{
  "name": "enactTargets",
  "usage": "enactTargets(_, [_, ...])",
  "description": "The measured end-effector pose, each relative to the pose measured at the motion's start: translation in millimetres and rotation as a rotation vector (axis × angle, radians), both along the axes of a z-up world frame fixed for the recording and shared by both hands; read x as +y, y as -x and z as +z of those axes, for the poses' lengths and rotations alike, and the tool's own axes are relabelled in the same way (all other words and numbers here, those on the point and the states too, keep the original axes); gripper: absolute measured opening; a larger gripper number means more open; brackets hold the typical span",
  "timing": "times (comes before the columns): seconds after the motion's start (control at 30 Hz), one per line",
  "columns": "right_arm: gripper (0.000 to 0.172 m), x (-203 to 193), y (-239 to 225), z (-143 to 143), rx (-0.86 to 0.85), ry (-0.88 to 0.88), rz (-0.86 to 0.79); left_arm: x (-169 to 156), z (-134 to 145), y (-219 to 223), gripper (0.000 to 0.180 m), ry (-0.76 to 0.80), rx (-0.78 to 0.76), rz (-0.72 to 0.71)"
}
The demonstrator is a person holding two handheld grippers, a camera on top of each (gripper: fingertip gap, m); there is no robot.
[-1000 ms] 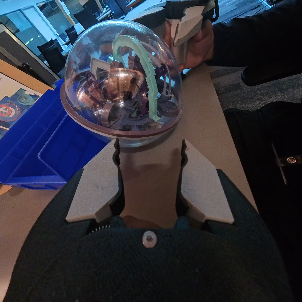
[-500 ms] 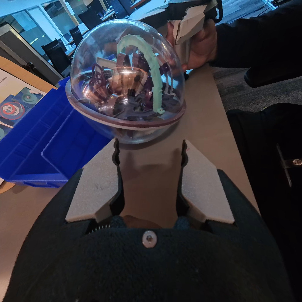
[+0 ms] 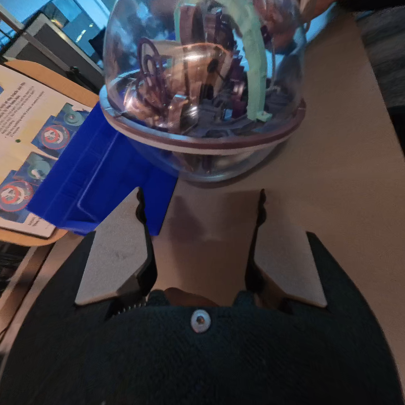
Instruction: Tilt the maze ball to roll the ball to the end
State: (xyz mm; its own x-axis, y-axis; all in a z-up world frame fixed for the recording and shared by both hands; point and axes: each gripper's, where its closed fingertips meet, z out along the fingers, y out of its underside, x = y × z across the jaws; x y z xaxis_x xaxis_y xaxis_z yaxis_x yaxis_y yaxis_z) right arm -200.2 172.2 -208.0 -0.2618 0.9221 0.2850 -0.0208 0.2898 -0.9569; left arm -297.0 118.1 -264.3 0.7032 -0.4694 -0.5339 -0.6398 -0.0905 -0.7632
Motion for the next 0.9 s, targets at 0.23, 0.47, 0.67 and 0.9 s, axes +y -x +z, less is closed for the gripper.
enactTargets(0.23, [0.131, -1.6, 16.4, -20.9, -0.118, -0.209, 0.039, 23.0, -10.5, -15.5, 0.111, 0.073, 0.021, -0.047])
enactTargets(0.47, [0.136, -3.5, 26.3, -27.2, -0.076, -0.269, 0.066, 27.3, -2.0, -16.0, 0.121, 0.02, -0.006, -0.054])
enactTargets(0.67, [0.139, -10.6, 31.0, -27.6, -0.019, -0.37, 0.042, 26.7, -0.9, -15.8, 0.13, -0.052, 0.064, -0.026])
enactTargets(0.9, [0.141, -17.1, 36.6, -23.7, -0.004, -0.411, 0.031, 25.7, -1.6, -10.4, 0.132, -0.052, 0.072, -0.017])
